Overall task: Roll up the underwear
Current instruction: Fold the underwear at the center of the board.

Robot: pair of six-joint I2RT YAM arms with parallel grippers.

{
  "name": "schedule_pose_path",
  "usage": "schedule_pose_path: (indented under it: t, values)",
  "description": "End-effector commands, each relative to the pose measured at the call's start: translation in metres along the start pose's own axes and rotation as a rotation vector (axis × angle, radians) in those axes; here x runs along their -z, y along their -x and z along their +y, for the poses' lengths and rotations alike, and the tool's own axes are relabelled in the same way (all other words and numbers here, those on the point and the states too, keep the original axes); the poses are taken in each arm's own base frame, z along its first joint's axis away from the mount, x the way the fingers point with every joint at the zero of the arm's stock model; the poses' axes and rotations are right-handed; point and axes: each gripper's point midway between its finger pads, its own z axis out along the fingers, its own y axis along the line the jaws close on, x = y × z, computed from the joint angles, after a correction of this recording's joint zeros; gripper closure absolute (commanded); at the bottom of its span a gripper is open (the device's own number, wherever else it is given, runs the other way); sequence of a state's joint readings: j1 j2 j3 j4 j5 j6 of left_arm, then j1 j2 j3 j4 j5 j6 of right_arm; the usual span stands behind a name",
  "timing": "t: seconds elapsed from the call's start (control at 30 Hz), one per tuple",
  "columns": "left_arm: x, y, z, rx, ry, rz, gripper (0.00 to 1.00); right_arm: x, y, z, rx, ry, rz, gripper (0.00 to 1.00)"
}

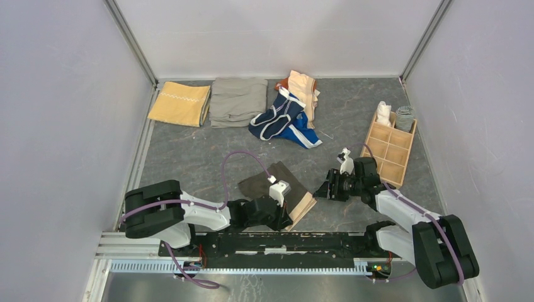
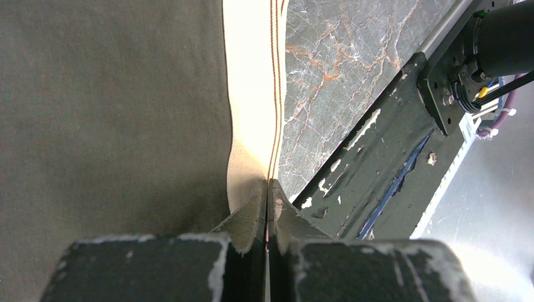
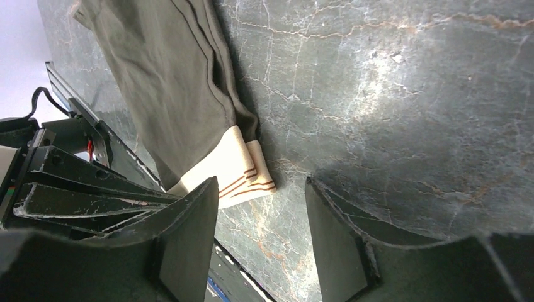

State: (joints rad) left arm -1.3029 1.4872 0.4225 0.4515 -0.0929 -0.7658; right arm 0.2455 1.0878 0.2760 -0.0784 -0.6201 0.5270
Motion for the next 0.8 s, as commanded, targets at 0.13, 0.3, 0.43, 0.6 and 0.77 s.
schedule_pose_path:
  t: [0.13, 0.3, 0.43, 0.6, 0.77]
  values:
    - [0.001, -0.026, 0.020, -0.023, 0.071, 0.090, 0.98, -0.003, -0.045, -0.030, -0.106, -0.091, 0.133, 0.41]
    - [0.000, -0.026, 0.019, -0.024, 0.069, 0.092, 0.98, -0.004, -0.049, -0.028, -0.109, -0.070, 0.161, 0.43]
    - [-0.001, -0.026, 0.019, -0.027, 0.071, 0.095, 0.98, -0.003, -0.055, -0.030, -0.103, -0.070, 0.189, 0.43]
    - [-0.002, -0.027, 0.019, -0.029, 0.069, 0.098, 0.98, -0.004, -0.061, -0.033, -0.108, -0.073, 0.212, 0.45]
    - [-0.002, -0.027, 0.019, -0.029, 0.069, 0.098, 0.98, -0.007, -0.059, -0.035, -0.107, -0.073, 0.211, 0.45]
